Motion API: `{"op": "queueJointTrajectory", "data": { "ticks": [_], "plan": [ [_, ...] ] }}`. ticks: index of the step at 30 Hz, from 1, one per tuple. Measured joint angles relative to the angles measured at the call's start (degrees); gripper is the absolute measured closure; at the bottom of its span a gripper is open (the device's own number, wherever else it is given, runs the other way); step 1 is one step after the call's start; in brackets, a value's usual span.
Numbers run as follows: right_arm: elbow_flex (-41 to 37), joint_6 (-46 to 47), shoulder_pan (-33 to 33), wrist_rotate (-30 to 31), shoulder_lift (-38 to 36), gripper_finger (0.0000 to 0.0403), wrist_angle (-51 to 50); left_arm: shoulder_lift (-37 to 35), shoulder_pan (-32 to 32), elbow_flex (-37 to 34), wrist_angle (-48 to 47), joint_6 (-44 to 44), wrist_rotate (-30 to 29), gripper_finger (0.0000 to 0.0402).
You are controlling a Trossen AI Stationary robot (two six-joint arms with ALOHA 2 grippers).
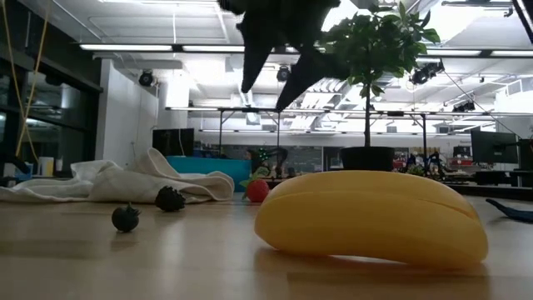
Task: Pick and placing Produce into tupperware
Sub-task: Put the red strawberry into the blue bin
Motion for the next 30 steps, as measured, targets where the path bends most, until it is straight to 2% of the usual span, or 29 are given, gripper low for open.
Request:
{"op": "queueJointTrajectory", "data": {
  "ticks": [6,19,30],
  "plan": [
    [0.00,-7.23,-3.43,-6.92,3.78,0.0155,0.10,-0.42,0.00,0.00,-0.30,1.33,1.22,0.0245],
    [0.02,-13.93,-8.58,-6.76,6.38,0.0155,0.69,-3.19,0.00,-0.02,-1.73,1.35,2.43,0.0245],
    [0.07,-18.76,-9.76,-10.54,9.56,0.0155,0.45,-3.50,0.00,-0.02,-1.64,2.40,3.15,0.0245]
  ]
}}
